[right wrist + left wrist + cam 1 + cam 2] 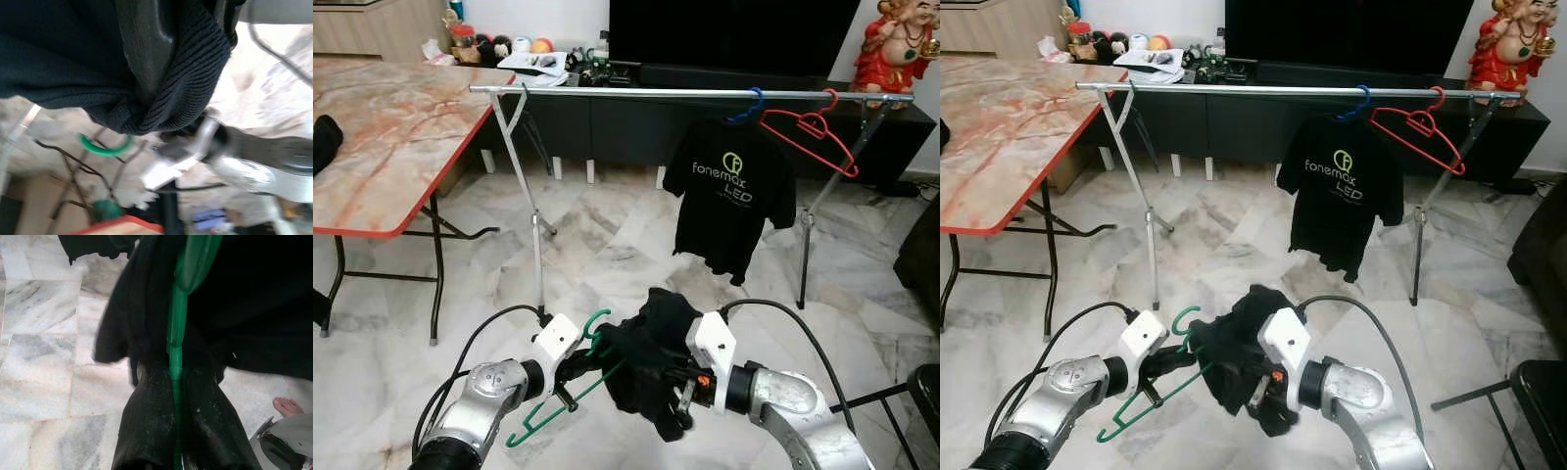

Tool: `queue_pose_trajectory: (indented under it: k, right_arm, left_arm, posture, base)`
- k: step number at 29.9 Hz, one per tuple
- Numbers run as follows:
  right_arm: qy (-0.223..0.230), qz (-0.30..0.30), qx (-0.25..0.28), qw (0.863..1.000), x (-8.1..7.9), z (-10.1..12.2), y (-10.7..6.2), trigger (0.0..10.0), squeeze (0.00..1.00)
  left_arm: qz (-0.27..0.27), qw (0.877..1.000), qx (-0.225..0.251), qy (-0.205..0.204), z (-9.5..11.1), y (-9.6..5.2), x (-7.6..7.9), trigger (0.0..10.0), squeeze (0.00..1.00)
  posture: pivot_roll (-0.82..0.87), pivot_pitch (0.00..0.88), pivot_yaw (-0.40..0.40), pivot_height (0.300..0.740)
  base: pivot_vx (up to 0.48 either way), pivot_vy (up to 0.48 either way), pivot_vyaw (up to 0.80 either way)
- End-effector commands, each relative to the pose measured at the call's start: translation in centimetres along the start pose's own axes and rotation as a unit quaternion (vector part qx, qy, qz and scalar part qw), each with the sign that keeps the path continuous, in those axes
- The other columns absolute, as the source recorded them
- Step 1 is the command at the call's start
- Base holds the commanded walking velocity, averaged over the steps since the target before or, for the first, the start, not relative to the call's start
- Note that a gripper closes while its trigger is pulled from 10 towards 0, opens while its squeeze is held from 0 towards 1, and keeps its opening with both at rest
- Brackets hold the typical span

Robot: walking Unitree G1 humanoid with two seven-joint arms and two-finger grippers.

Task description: Hang hanger

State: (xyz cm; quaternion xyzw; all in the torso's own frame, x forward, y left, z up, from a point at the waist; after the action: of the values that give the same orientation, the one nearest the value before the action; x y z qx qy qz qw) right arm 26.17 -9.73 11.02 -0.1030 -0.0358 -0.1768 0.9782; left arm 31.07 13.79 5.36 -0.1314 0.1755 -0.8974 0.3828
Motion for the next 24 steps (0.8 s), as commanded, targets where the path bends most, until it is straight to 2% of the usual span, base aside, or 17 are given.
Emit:
queue_pose_trajectory:
  k: [1, 4, 6, 7, 8, 9, 11, 12, 13, 14, 16, 21, 24]
  right_arm:
    - [-0.021, 0.04, 0.032, 0.998, -1.1, 1.4, 0.4, 10.0, 0.0]
    - [-0.044, 0.042, 0.021, 0.998, -1.1, 1.2, 0.1, 10.0, 0.0]
    - [-0.052, -0.016, -0.019, 0.998, 0.5, 0.0, -0.1, 10.0, 0.0]
    - [-0.061, -0.066, -0.059, 0.994, 1.9, -1.2, -0.3, 10.0, 0.0]
    - [-0.061, -0.066, -0.059, 0.994, 1.9, -1.2, -0.3, 10.0, 0.0]
    - [-0.068, -0.088, -0.078, 0.991, 2.6, -1.7, -0.6, 10.0, 0.0]
    - [-0.059, -0.153, -0.134, 0.977, 4.4, -3.1, -1.2, 10.0, 0.0]
    - [-0.059, -0.153, -0.134, 0.977, 4.4, -3.1, -1.2, 10.0, 0.0]
    - [-0.064, -0.193, -0.165, 0.965, 5.4, -3.7, -1.7, 10.0, 0.0]
    - [-0.059, -0.266, -0.197, 0.942, 7.2, -4.2, -2.8, 10.0, 0.0]
    - [-0.056, -0.301, -0.2, 0.931, 8.1, -4.1, -3.3, 10.0, 0.0]
    - [-0.082, -0.328, -0.2, 0.92, 9.0, -3.8, -3.2, 10.0, 0.0]
    - [-0.078, -0.357, -0.177, 0.914, 9.8, -3.1, -2.9, 10.0, 0.0]
  left_arm:
    - [-0.001, 1.0, 0.021, -0.004, 0.7, 0.1, 0.1, 10.0, 0.0]
    - [-0.003, 1.0, 0.021, -0.005, 0.7, 0.2, 0.2, 10.0, 0.0]
    - [-0.006, 1.0, 0.021, -0.006, 0.7, 0.3, 0.3, 10.0, 0.0]
    - [-0.006, 1.0, 0.021, -0.006, 0.7, 0.2, 0.2, 10.0, 0.0]
    - [-0.006, 1.0, 0.021, -0.006, 0.7, 0.2, 0.2, 10.0, 0.0]
    - [-0.004, 1.0, 0.021, -0.006, 0.6, 0.2, 0.2, 10.0, 0.0]
    - [-0.001, 1.0, 0.021, -0.006, 0.6, 0.2, 0.1, 10.0, 0.0]
    - [-0.001, 1.0, 0.021, -0.006, 0.6, 0.2, 0.1, 10.0, 0.0]
    - [0.0, 1.0, 0.02, -0.006, 0.5, 0.1, 0.1, 10.0, 0.0]
    - [-0.001, 1.0, 0.014, -0.006, 0.3, 0.0, 0.1, 10.0, 0.0]
    - [-0.005, 1.0, 0.007, -0.005, 0.1, -0.2, 0.1, 10.0, 0.0]
    - [-0.036, 0.999, -0.028, -0.005, -0.8, -0.8, 0.4, 10.0, 0.0]
    - [-0.037, 0.995, -0.089, 0.033, -2.3, -1.2, 0.1, 10.0, 0.0]
  posture:
    - [0.04, 0.083, -0.037, 0.74]
    - [0.04, 0.082, -0.038, 0.74]
    - [0.04, 0.082, -0.038, 0.74]
    - [0.04, 0.082, -0.037, 0.74]
    - [0.04, 0.082, -0.037, 0.74]
    - [0.04, 0.082, -0.037, 0.74]
    - [0.04, 0.082, -0.037, 0.74]
    - [0.04, 0.082, -0.037, 0.74]
    - [0.04, 0.082, -0.037, 0.74]
    - [0.05, 0.083, -0.036, 0.74]
    - [0.05, 0.083, -0.036, 0.74]
    - [0.05, 0.082, -0.036, 0.74]
    - [0.05, 0.082, -0.036, 0.74]
  base:
    - [0.0, 0.0, 0.0]
    - [0.0, 0.0, 0.0]
    - [0.0, 0.0, 0.0]
    - [0.0, 0.0, 0.0]
    - [0.0, 0.0, 0.0]
    - [0.0, 0.0, 0.0]
    - [0.0, 0.0, 0.0]
    - [0.0, 0.0, 0.0]
    - [0.0, 0.0, 0.0]
    - [0.0, 0.0, 0.0]
    - [0.0, 0.0, 0.0]
    - [0.0, 0.0, 0.0]
    - [0.0, 0.0, 0.0]
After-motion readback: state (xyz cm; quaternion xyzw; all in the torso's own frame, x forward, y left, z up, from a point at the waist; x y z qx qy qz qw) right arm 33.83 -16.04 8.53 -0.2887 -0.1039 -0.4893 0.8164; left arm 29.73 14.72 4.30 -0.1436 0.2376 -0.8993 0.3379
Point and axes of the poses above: a point about 5 cm out from each wrist's last joint towards the gripper, its own y axis pointing out of the wrist towards the gripper, its own z axis along the axis of the wrist's last joint, x = y × z, the point moved 1 cm from there along y, pointing out of the wrist towards the gripper, and after that the axes turned 10 degrees about -y, right-handed, at the moved point
